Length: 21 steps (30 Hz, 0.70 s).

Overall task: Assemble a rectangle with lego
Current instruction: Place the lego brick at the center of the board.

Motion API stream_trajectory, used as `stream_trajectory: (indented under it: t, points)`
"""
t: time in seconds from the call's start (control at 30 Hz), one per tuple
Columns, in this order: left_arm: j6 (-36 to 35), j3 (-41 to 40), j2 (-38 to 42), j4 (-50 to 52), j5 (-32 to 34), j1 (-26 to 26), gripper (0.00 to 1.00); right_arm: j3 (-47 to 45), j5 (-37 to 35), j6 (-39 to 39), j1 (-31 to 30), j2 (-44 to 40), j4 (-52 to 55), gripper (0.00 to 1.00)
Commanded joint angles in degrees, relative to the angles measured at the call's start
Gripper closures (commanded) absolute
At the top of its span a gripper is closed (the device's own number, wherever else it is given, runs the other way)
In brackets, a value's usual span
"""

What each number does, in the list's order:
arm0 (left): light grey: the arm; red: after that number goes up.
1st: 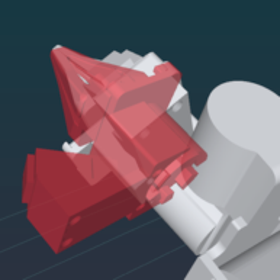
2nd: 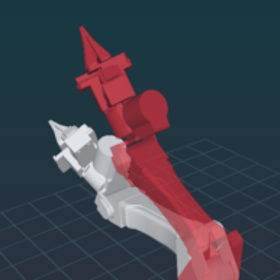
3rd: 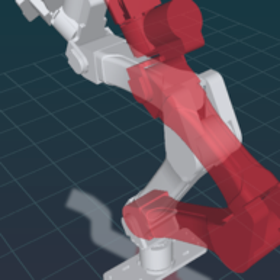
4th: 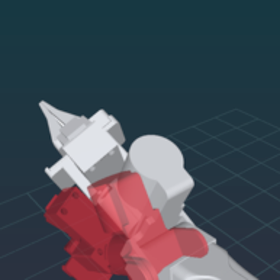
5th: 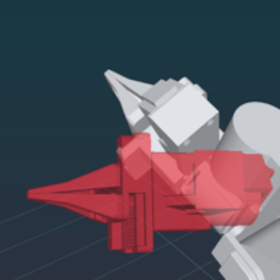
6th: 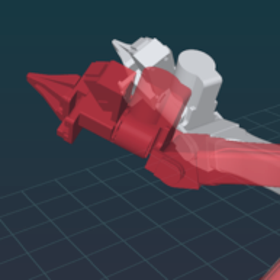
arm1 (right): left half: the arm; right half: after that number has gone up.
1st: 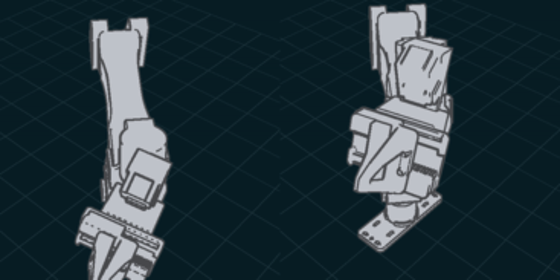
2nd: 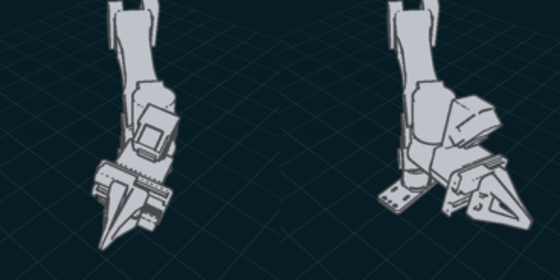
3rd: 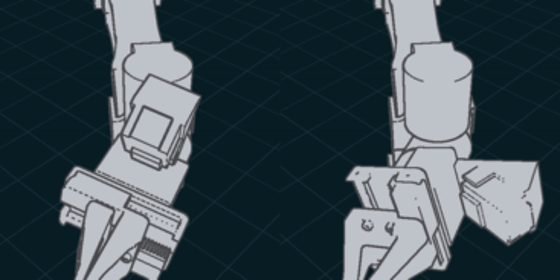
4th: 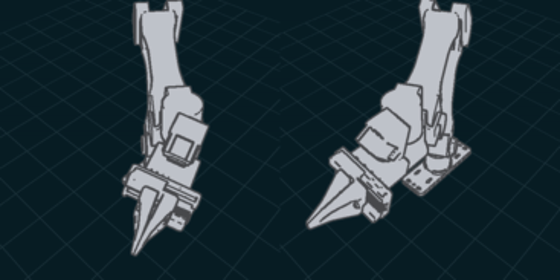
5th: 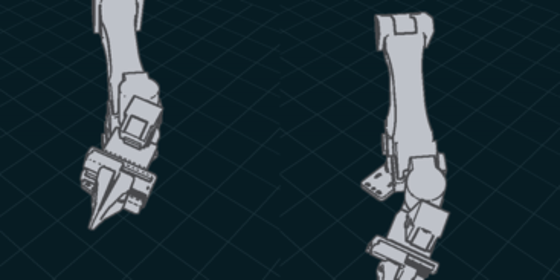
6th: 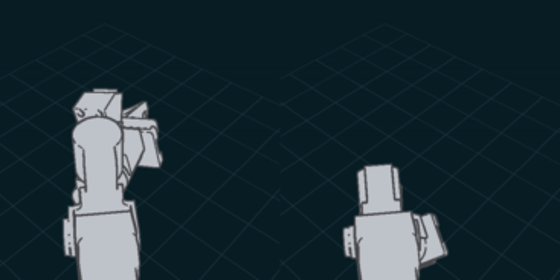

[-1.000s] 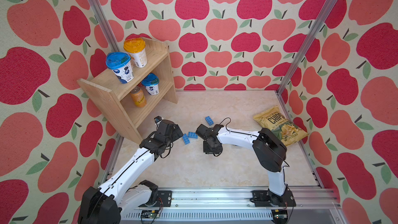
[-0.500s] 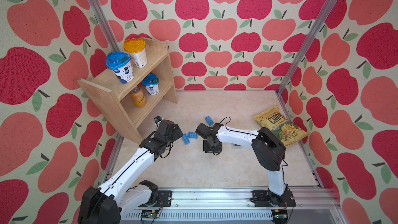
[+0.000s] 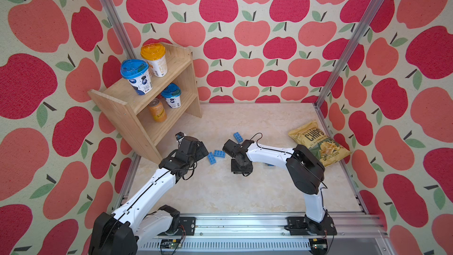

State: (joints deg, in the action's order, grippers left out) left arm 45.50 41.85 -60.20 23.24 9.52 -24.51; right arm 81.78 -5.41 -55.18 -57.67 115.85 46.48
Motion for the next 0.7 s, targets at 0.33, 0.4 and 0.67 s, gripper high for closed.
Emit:
stream_trajectory:
  t: [0.33, 0.4, 0.67]
  points:
    - [-1.28, 1.84, -1.5, -1.83, -0.55, 0.24, 0.03, -2.66, 1.19, 0.54, 0.48, 6.6, -1.26, 0.65]
    - [-1.29, 1.75, -1.41, -1.59, -0.55, 0.21, 0.03, -3.09, 1.13, 0.1, 0.54, 6.5, -1.33, 0.63]
    - [-1.29, 1.59, -0.7, -1.1, -0.12, 0.25, 0.03, -3.07, 0.98, 0.07, 0.55, 6.01, -1.52, 0.38]
